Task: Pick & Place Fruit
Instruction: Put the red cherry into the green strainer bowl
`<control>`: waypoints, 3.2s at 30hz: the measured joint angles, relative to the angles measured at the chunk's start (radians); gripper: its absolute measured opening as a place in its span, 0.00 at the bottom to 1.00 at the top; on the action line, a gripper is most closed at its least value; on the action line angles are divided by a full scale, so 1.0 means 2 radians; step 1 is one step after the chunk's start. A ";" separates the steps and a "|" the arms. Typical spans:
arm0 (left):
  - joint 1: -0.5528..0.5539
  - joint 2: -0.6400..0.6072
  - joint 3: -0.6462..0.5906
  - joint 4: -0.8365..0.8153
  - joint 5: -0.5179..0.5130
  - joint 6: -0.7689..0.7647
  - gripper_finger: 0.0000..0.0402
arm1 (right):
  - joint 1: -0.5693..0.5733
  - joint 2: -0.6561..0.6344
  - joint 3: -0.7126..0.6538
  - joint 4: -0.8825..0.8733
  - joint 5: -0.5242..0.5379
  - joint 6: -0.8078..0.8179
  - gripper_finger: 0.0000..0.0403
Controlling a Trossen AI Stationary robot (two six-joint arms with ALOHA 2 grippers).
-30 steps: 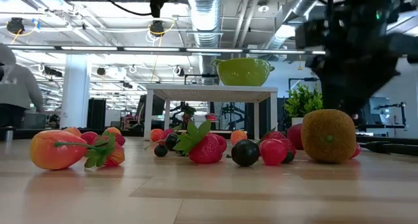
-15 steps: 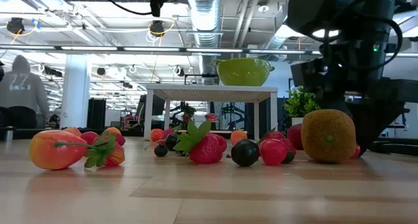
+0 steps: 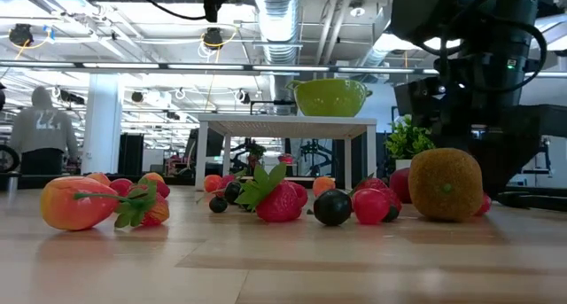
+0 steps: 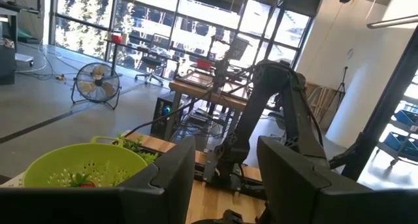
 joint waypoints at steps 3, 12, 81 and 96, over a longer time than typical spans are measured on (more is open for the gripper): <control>0.000 0.000 0.000 0.000 0.000 0.000 0.40 | -0.001 0.000 0.000 0.016 0.005 0.001 0.32; 0.000 0.000 0.000 0.000 0.000 0.000 0.40 | 0.000 0.000 0.001 0.013 0.005 0.002 0.32; 0.000 0.000 0.000 0.000 0.000 0.000 0.40 | -0.201 -0.002 0.326 -0.059 0.072 -0.306 0.25; 0.000 0.000 0.000 0.000 0.000 0.000 0.40 | -0.373 -0.002 0.415 -0.103 0.016 -0.314 0.25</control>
